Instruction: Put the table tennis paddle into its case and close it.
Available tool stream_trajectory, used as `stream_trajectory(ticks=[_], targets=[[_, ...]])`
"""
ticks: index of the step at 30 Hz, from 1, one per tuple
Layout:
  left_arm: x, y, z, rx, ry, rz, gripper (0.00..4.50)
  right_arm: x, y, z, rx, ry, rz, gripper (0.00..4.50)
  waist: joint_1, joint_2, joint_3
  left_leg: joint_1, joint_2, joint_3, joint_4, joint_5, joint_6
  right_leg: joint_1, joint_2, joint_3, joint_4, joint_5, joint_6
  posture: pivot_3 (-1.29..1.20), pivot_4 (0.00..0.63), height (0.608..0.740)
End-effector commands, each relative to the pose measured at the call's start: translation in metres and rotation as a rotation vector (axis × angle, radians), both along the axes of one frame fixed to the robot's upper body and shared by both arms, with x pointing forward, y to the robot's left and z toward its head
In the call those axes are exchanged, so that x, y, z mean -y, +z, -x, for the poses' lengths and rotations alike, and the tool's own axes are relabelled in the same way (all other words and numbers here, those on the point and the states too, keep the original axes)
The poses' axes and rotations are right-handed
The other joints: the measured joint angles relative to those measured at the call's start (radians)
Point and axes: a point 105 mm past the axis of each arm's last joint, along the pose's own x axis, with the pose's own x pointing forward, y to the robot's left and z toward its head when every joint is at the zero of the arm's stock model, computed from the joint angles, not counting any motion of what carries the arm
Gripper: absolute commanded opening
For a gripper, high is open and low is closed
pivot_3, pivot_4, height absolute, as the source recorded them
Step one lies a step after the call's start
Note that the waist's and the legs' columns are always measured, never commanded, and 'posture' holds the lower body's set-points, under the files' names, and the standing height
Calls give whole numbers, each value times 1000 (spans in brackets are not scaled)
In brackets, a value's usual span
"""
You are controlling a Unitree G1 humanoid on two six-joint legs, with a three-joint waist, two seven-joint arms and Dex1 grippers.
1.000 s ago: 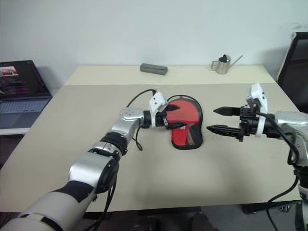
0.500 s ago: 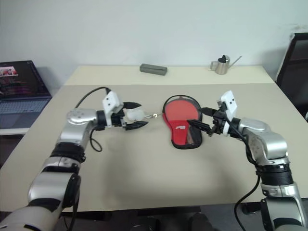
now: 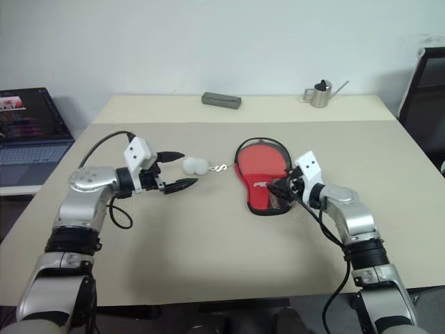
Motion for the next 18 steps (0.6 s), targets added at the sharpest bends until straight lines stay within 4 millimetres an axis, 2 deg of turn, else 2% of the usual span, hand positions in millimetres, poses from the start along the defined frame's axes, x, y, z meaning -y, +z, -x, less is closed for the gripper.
stream_trajectory(ticks=[1,6,12,18], targets=[[15,21,5,43,-62,42,4500,6,4,-6,77,-9,71,4472,0,0,0,0,0,0,0,0,0,0,0,0,0,0,0,0,150,740],[30,24,21,-27,-180,57,4500,11,6,-12,43,-53,24,4472,-3,0,0,0,0,0,0,0,0,0,0,0,0,0,0,0,150,740],[34,31,19,-19,-195,42,4500,18,10,-22,-63,-164,-74,4472,-8,0,0,0,1,0,0,0,0,0,1,0,0,1,-1,0,150,740],[36,34,17,-6,-201,36,4500,20,-1,-27,-195,-262,-106,4472,-8,0,0,0,1,0,0,0,0,0,1,1,0,1,-1,0,150,740]])
